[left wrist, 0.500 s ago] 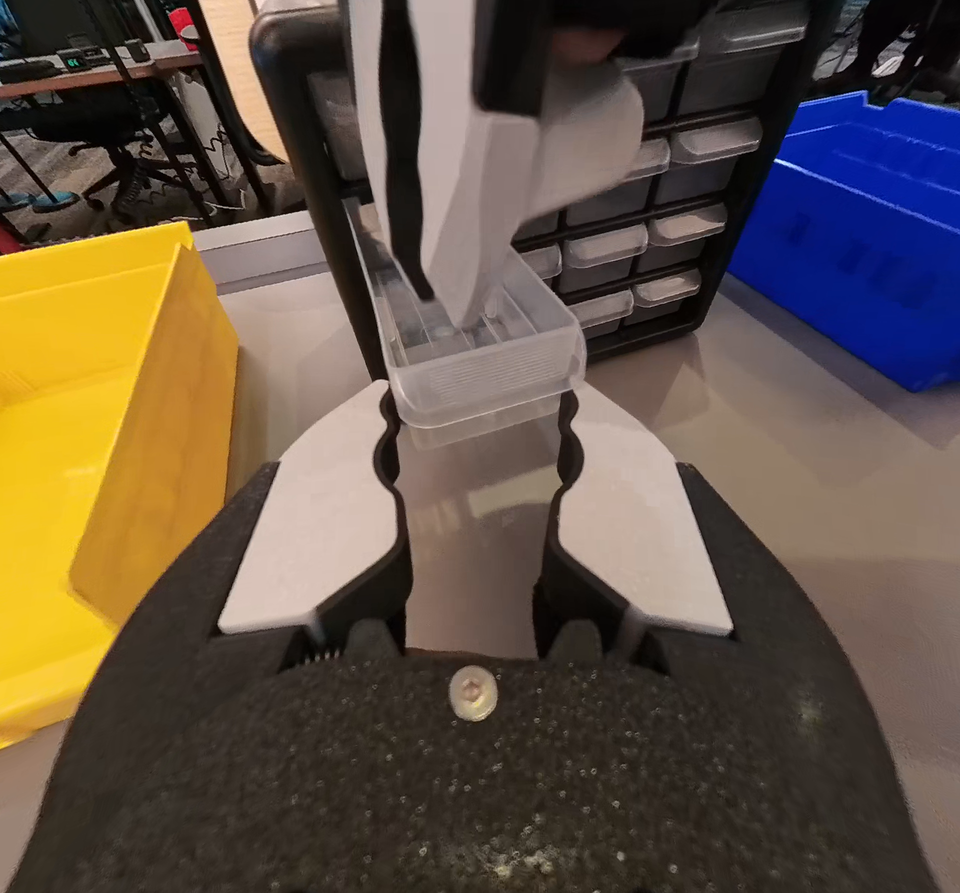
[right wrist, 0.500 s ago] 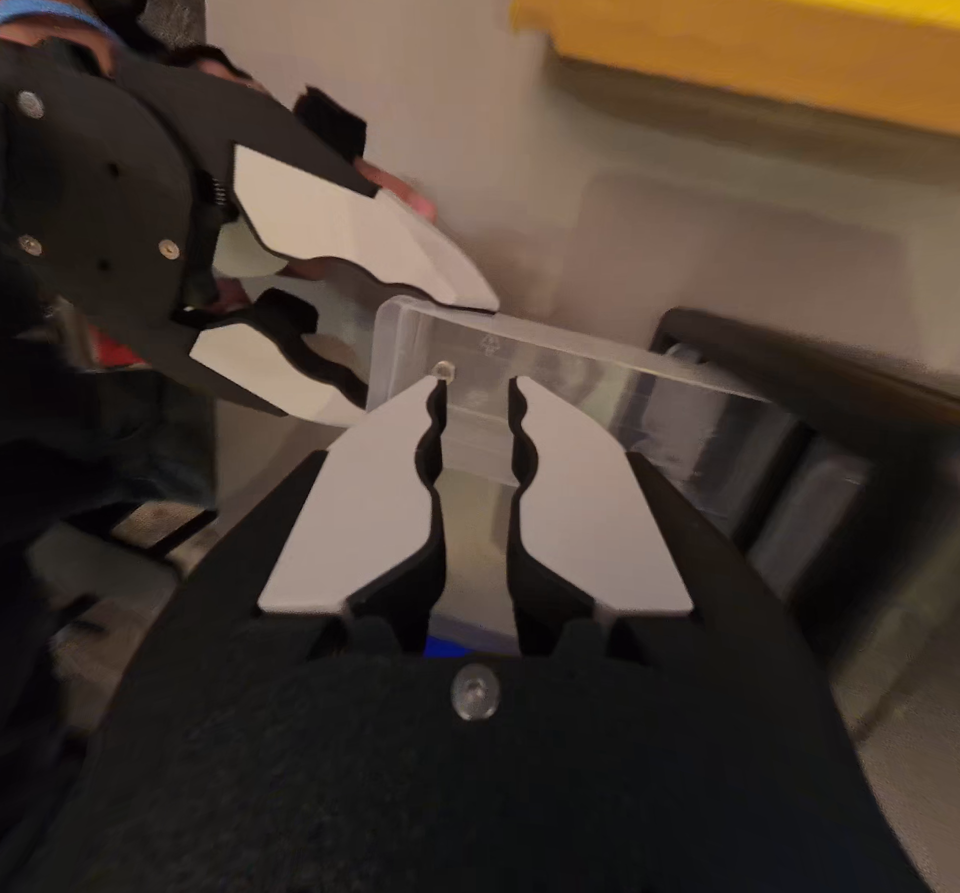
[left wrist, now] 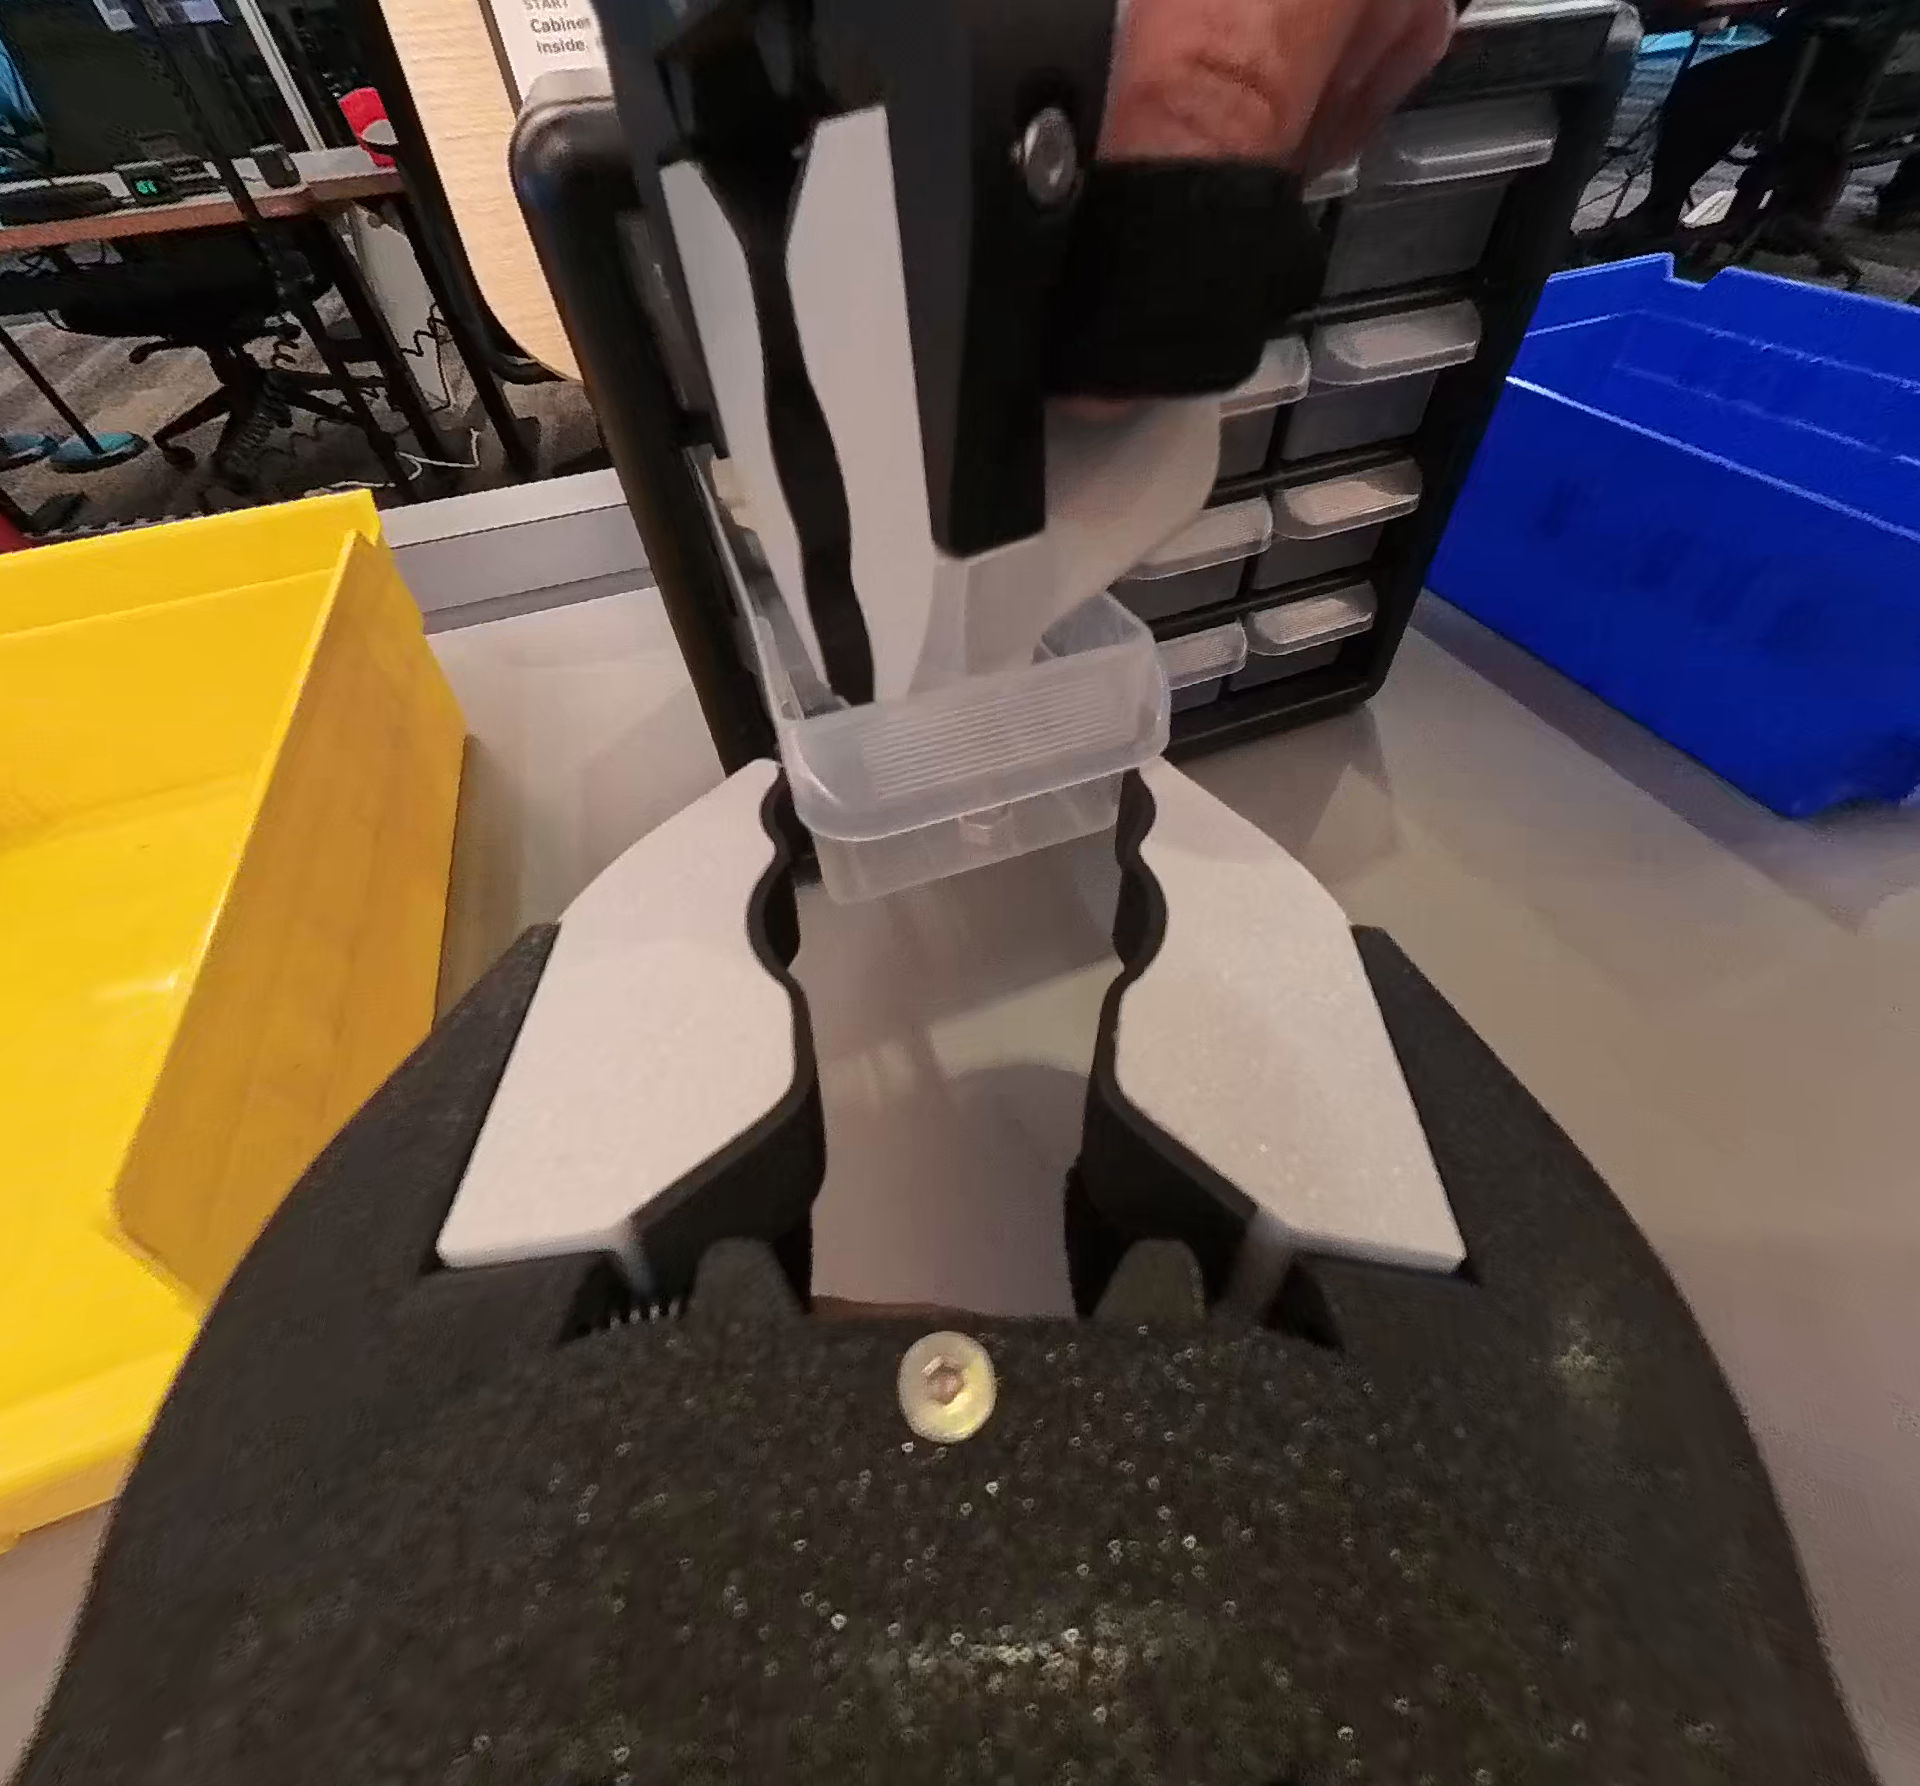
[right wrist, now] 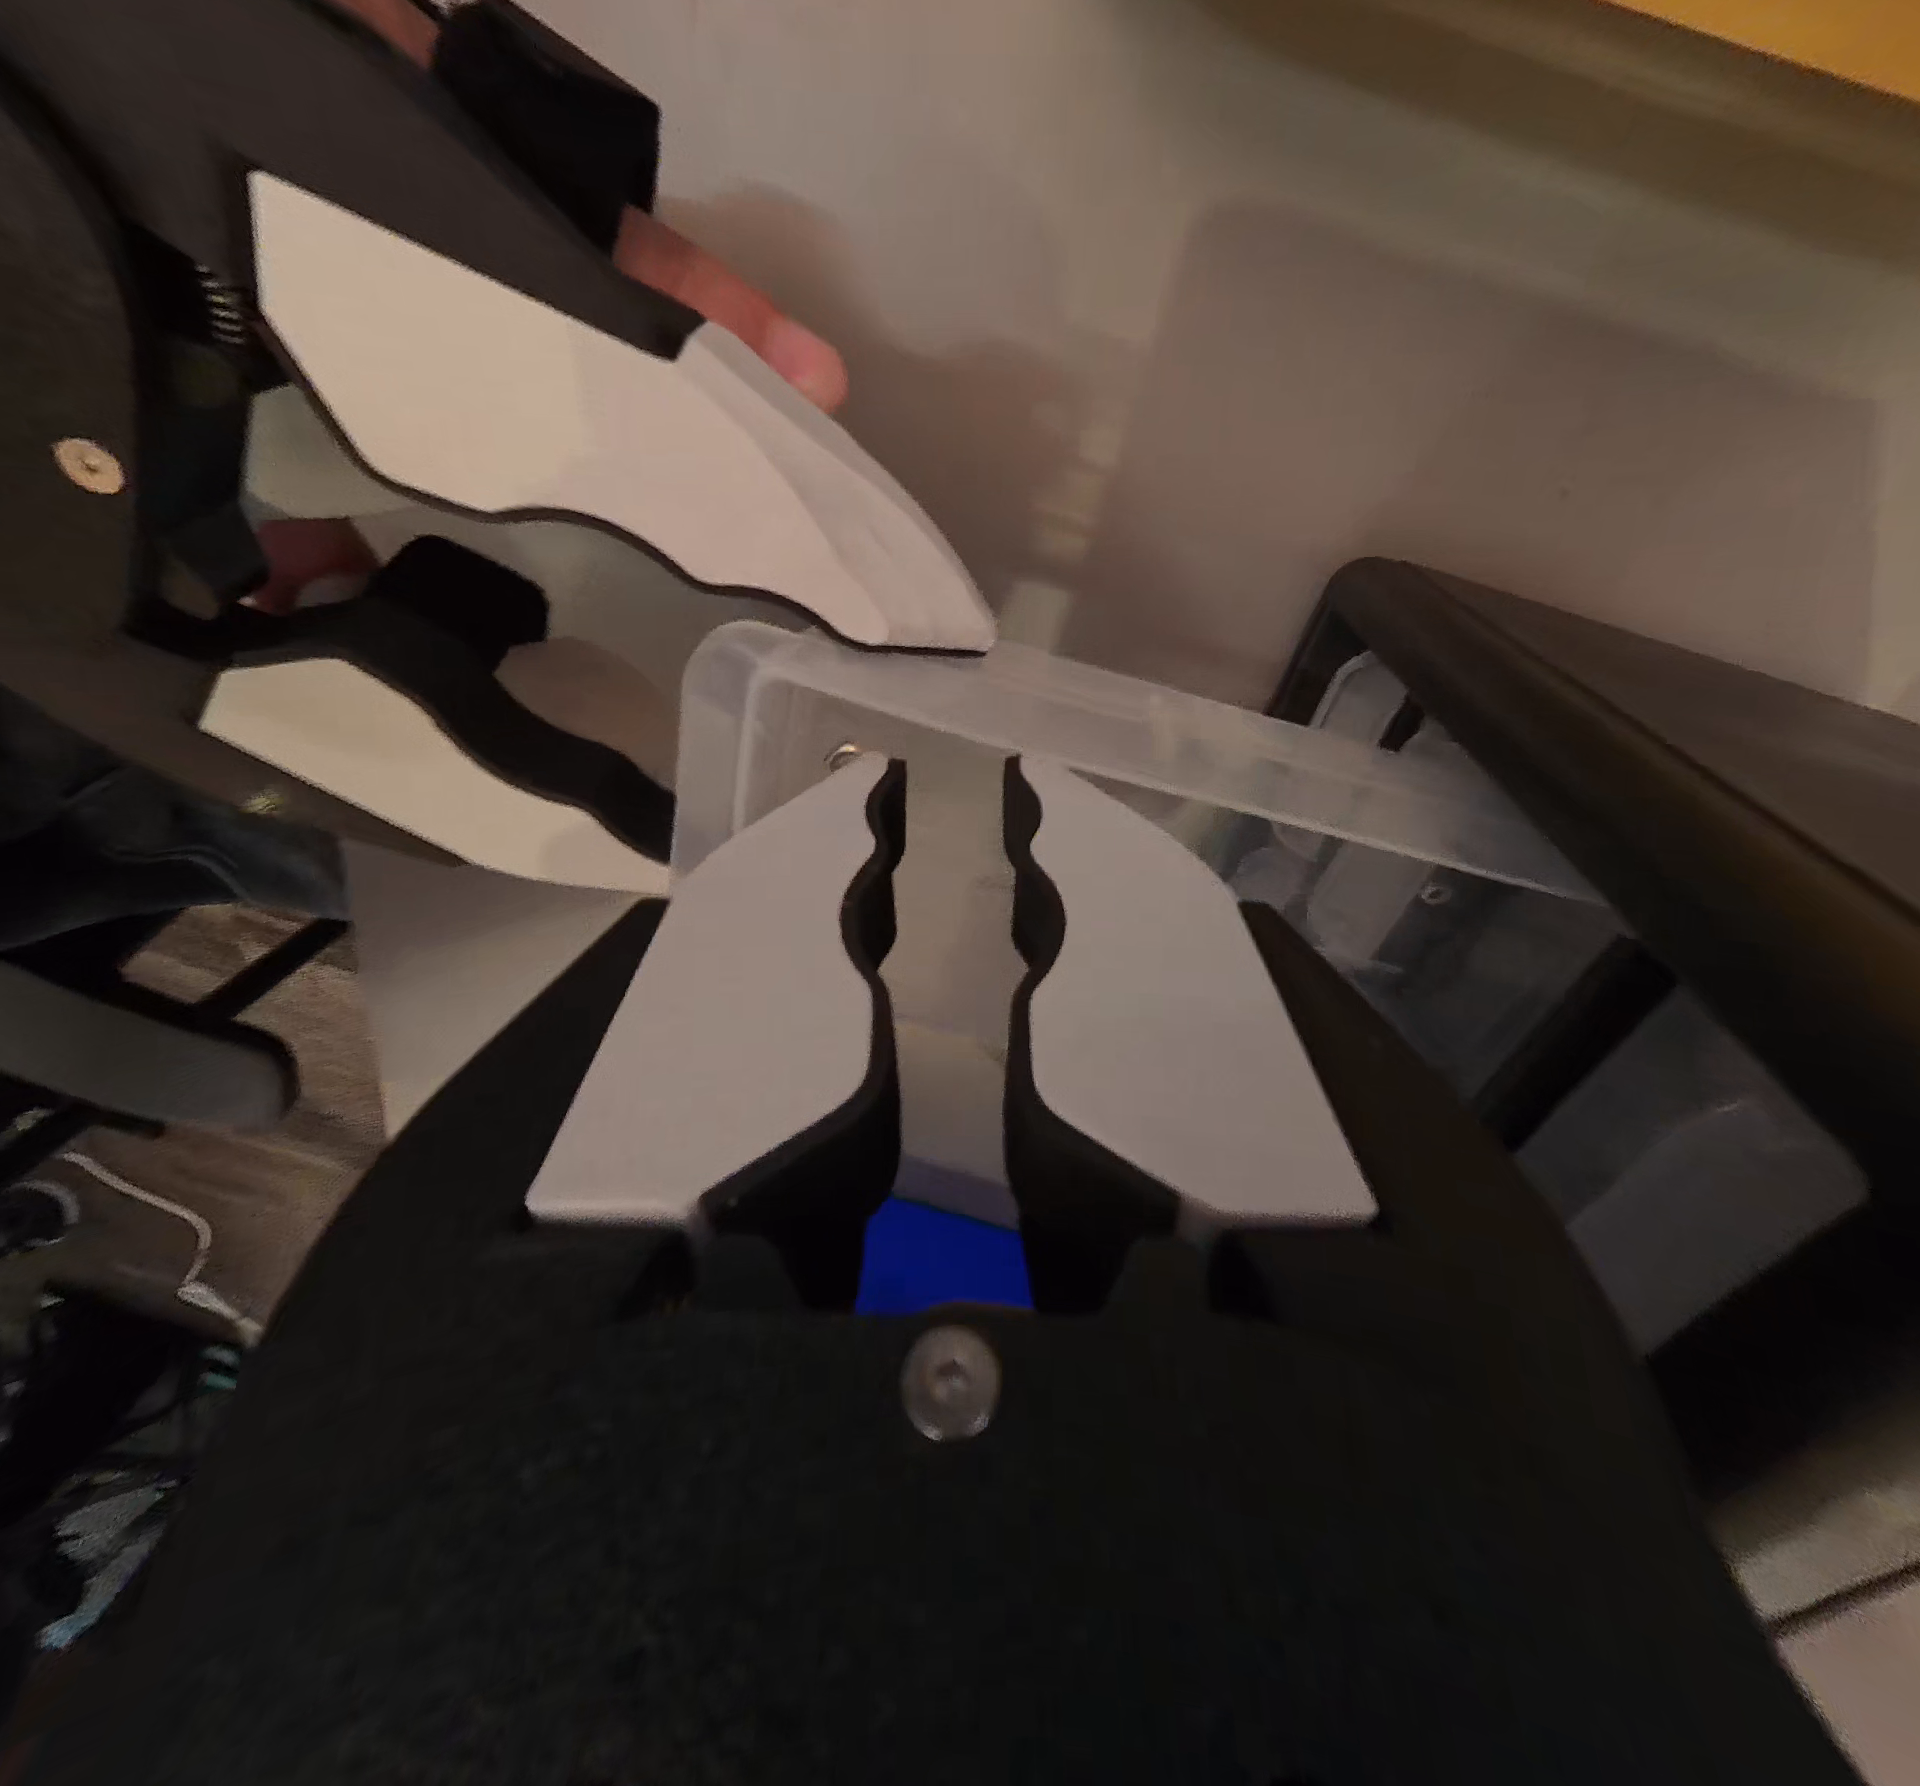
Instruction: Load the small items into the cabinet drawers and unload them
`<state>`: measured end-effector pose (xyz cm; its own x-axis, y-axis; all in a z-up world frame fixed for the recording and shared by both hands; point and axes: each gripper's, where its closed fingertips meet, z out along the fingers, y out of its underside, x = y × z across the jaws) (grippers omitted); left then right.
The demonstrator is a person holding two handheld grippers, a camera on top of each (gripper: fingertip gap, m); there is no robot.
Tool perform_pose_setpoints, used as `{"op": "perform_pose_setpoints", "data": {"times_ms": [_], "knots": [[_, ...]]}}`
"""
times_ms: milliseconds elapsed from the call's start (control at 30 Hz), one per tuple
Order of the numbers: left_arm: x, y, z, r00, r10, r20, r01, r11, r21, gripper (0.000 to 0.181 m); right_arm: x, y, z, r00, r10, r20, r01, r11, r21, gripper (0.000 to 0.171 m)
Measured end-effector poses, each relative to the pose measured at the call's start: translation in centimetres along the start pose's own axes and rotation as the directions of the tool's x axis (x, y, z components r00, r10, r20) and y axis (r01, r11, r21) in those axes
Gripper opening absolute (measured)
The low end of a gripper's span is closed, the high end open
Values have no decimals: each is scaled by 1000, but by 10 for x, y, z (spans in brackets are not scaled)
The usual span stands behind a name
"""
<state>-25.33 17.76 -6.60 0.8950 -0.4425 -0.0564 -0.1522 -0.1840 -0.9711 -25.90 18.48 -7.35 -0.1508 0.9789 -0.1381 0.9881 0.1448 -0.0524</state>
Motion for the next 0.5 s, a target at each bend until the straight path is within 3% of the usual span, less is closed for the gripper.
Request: {"op": "perform_pose_setpoints", "data": {"times_ms": [233,367,500], "knots": [[0,2,0,1000,11,4,-11,1000,0,58,9,2,-1,996,-21,-84,21,1000,2,19],[-2,1,0,1000,-9,-11,9,1000,12,58,-8,-1,-7,997,-16,73,11,998,67,14],[-3,3,1,1000,11,-9,-11,1000,14,58,-11,1,-5,979,28,200,-36,999,35,18]]}}
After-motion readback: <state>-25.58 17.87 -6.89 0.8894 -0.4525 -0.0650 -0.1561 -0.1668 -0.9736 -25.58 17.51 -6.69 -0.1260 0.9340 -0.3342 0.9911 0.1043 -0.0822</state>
